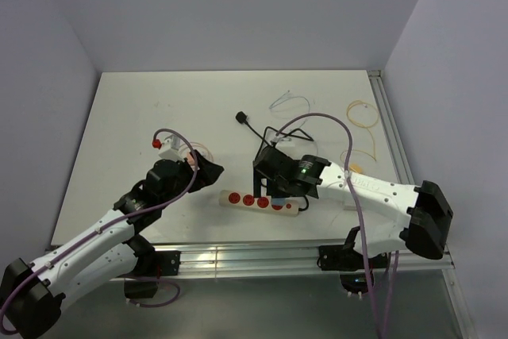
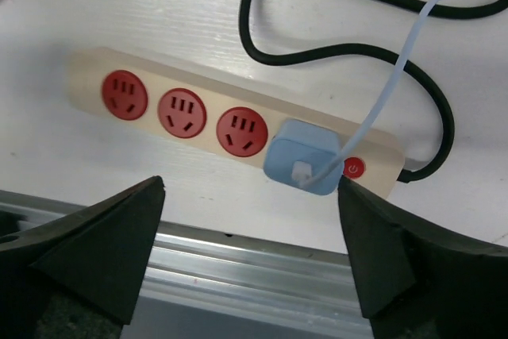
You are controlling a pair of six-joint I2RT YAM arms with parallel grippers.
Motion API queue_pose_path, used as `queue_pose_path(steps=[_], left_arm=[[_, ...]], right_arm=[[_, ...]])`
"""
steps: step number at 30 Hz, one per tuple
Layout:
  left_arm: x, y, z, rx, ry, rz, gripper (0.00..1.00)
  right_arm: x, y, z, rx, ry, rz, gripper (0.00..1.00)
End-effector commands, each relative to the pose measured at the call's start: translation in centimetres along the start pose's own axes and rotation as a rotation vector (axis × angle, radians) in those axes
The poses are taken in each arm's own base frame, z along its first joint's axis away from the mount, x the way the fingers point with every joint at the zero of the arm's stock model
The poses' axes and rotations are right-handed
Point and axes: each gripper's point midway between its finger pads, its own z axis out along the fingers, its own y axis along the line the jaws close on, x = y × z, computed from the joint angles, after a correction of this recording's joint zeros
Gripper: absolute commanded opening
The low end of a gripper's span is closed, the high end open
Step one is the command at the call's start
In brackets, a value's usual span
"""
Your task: Insert the plug
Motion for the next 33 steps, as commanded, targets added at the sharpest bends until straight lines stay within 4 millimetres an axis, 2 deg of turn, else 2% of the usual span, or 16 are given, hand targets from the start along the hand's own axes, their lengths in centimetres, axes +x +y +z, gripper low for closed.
queue_pose_path(steps=[1,5,8,13,14,15,17,18,20,23,24,25,26,28,32,33], left_arm=[[-1.7,-2.2,-0.6,0.065,-0.039,-0.009,0.9],[-2.1,-2.1,-0.9,0.061,-0.06,0.001,0.95],[-2.4,-2.1,-1.1,0.061,-0.071,0.017,0.97],[-2.6,-2.3,-1.1,0.07,-0.079,0.033,0.96],[-2.6,-2.3,-1.1,0.071,-0.078,0.04,0.95],[-2.5,-2.2,-1.1,0.07,-0.078,0.043,0.95],[-2.6,-2.2,-1.2,0.068,-0.077,0.048,0.94],[-2.6,-2.3,-1.4,0.077,-0.08,0.05,0.94],[-2.6,-2.3,-1.6,0.083,-0.08,0.054,0.94],[-2.7,-2.7,-2.1,0.101,-0.083,0.062,0.93],[-2.8,-2.8,-2.3,0.107,-0.085,0.064,0.93],[-2.9,-3.0,-2.4,0.116,-0.082,0.073,0.93],[-2.8,-3.0,-2.5,0.117,-0.079,0.075,0.94],[-3.0,-3.3,-2.7,0.127,-0.081,0.079,0.93],[-2.7,-3.9,-3.0,0.164,-0.07,0.083,0.93],[-2.6,-4.0,-3.0,0.17,-0.065,0.085,0.93]], right_arm=[[-1.3,0.0,-2.5,-0.021,-0.044,0.014,0.99],[-0.9,-3.3,-4.3,0.037,-0.066,0.036,1.0],[-1.7,-5.2,-6.4,0.029,-0.118,0.098,1.0],[-6.2,-8.6,-10.4,0.004,-0.253,0.226,0.99],[-7.7,-10.4,-10.6,0.065,-0.288,0.269,0.98],[-9.3,-11.0,-11.7,0.082,-0.334,0.298,0.97],[-11.4,-13.6,-11.9,0.194,-0.369,0.354,0.94],[-12.6,-14.0,-12.2,0.201,-0.387,0.373,0.9],[-14.3,-15.1,-11.1,0.225,-0.376,0.399,0.83],[-16.3,-18.6,-8.4,0.275,-0.315,0.481,0.79],[-17.2,-20.5,-8.2,0.313,-0.309,0.515,0.78],[-17.1,-21.5,-7.7,0.352,-0.278,0.517,0.77],[-17.0,-22.7,-6.1,0.408,-0.214,0.5,0.76],[-16.9,-24.8,-5.5,0.501,-0.181,0.505,0.73],[-14.7,-26.9,-2.2,0.59,-0.072,0.48,0.73],[-13.2,-27.2,-1.2,0.598,-0.029,0.47,0.73]])
